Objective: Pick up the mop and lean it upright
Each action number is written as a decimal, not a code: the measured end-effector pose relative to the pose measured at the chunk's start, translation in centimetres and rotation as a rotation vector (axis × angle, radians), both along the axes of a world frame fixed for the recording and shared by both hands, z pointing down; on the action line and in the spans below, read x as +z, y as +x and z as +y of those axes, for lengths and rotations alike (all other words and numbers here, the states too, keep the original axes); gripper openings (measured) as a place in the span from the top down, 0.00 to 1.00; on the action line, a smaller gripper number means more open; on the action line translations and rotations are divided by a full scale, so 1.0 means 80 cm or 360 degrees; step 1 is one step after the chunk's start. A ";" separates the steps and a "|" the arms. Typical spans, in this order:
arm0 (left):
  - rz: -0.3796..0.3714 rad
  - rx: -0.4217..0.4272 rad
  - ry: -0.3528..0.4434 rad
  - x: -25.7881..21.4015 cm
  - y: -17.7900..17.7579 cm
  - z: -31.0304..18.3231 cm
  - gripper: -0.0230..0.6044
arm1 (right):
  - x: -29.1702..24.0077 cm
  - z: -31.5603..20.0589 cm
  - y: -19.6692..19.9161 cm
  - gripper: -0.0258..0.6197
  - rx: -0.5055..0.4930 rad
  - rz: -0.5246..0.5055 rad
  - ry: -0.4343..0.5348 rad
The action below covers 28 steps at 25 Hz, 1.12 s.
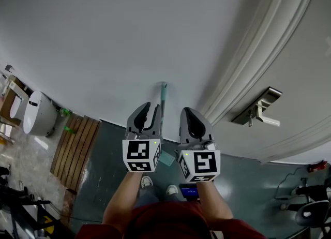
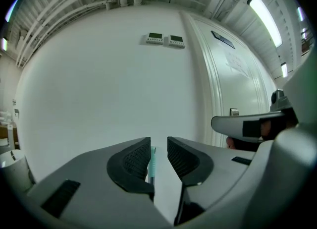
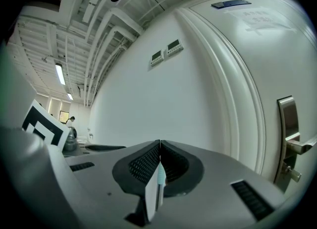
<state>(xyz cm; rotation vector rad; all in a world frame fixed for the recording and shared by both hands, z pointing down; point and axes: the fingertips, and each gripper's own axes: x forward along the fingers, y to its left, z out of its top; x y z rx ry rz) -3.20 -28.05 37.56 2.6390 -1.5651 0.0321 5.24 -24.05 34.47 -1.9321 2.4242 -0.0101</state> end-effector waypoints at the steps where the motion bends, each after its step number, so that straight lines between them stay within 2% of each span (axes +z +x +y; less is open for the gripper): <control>1: -0.0013 0.0004 -0.0016 0.006 0.003 -0.004 0.78 | 0.001 0.000 0.002 0.93 0.0003 0.0002 -0.0002; 6: -0.0073 0.0049 -0.0101 0.035 0.018 -0.024 0.66 | 0.004 -0.001 0.007 0.93 0.0012 0.0017 -0.0011; 22: -0.0209 0.0088 -0.0229 0.100 0.044 -0.088 0.55 | 0.010 -0.009 0.010 0.93 0.0040 0.0028 -0.0029; 28: -0.0227 0.0089 -0.0263 0.117 0.056 -0.110 0.55 | 0.017 -0.012 0.014 0.93 0.0049 0.0037 -0.0047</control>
